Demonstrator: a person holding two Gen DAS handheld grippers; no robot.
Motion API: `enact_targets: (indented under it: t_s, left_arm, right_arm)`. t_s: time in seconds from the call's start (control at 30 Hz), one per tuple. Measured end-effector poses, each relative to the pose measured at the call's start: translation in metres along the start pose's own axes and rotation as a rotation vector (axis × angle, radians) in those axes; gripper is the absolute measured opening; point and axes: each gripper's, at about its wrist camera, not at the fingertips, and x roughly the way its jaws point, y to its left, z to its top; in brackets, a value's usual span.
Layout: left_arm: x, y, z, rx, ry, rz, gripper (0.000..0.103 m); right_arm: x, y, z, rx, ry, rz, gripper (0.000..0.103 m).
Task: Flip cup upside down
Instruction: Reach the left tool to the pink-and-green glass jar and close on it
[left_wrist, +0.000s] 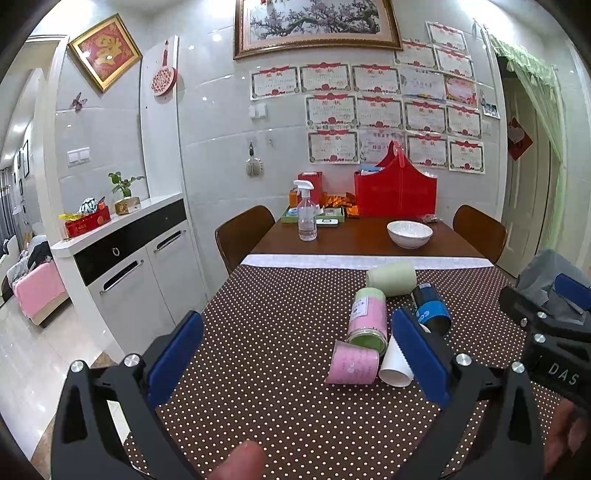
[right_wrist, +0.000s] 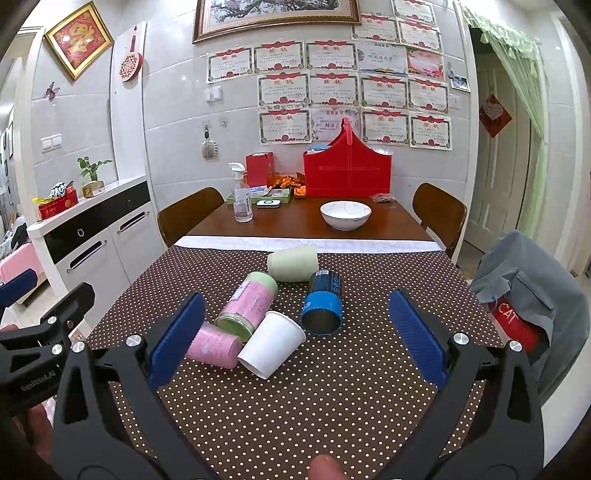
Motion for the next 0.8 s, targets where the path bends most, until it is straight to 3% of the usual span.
enact_targets:
  t_s: [0.4,0.8]
  left_arm:
    - [0.028,0.0,-0.013,0.021,0.08,-0.001,0.099]
    - [0.095,-0.026,-0.031,0.143,0.213,-0.056,0.099]
  right_arm:
    - [0.017,-0.023,-0.007,0.028,0.049,-0.032,0.098]
    - [0.055,-0.048,-0.027,0.068,0.16,-0.059,0.098]
